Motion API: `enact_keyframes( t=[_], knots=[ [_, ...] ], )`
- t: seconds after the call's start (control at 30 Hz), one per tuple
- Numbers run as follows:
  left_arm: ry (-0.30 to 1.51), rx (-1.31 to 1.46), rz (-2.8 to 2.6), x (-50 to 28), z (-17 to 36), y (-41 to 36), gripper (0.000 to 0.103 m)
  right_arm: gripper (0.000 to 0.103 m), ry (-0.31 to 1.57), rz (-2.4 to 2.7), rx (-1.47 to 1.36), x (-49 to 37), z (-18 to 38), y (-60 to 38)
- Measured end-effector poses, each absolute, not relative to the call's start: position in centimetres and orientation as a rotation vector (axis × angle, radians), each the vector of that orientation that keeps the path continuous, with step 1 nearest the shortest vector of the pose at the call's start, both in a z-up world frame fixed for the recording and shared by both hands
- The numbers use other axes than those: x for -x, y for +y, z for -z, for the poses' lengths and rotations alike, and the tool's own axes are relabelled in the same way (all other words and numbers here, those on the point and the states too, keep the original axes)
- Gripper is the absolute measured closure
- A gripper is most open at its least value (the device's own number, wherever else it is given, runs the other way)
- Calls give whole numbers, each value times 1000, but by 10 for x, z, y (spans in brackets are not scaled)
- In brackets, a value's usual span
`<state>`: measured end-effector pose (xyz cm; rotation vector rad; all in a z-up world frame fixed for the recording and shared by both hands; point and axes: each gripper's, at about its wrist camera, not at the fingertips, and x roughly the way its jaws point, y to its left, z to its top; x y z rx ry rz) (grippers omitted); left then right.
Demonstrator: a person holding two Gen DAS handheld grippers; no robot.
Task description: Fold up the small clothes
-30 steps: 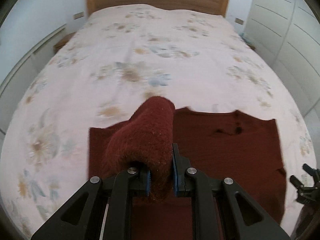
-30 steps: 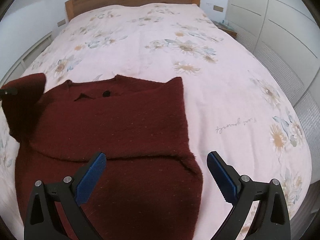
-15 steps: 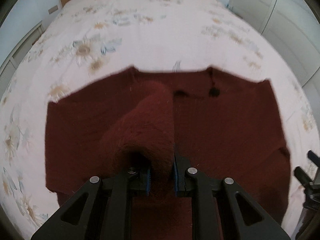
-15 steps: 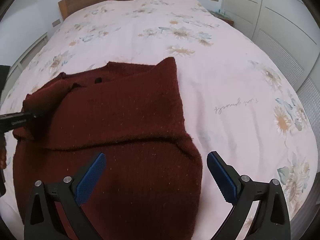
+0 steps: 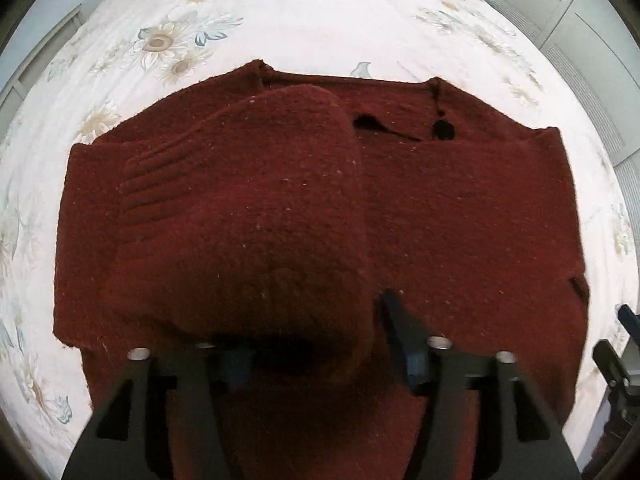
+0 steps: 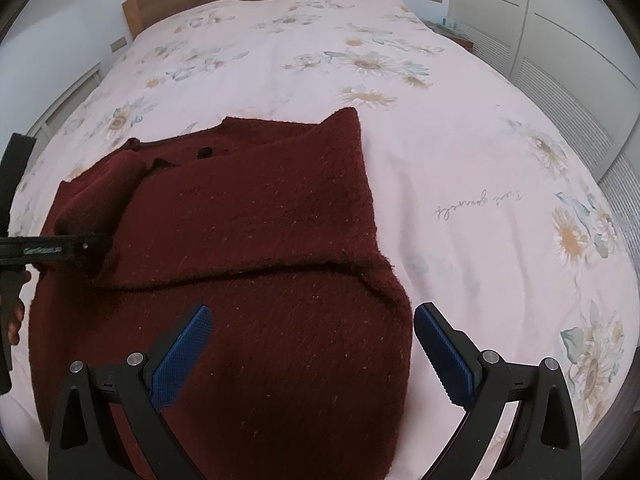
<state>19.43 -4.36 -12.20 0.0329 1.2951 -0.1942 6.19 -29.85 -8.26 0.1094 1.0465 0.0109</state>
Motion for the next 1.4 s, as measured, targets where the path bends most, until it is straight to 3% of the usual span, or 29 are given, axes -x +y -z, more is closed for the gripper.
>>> enact_keyframes(
  t=[0.1,0.17,0.6,0.93,1.03,1.1,1.23,1.4],
  knots=[
    [1300,-27,228,-190,117,-39,9,2,1043,-8,-113,-61,81,-299],
    [1292,-37,246,-186,114,-34,1,2,1044,-8,-110,-60,81,-299],
    [1218,-74,218,-143,82,36,1,2,1041,-69,-77,-63,78,-273],
    [1309,-13,44,-153,118,115,2,2,1063,-94,-29,-71,80,-246],
    [1337,-53,31,-161,136,118,14,2,1074,-98,-5,-74,82,-239],
    [1368,-77,42,-168,149,114,30,2,1080,-102,16,-76,84,-233],
    [1331,-88,72,-177,151,103,38,2,1087,-123,44,-83,86,-215],
    [1311,-113,113,-190,151,84,67,2,1069,-193,94,-98,76,-178]
  ],
)
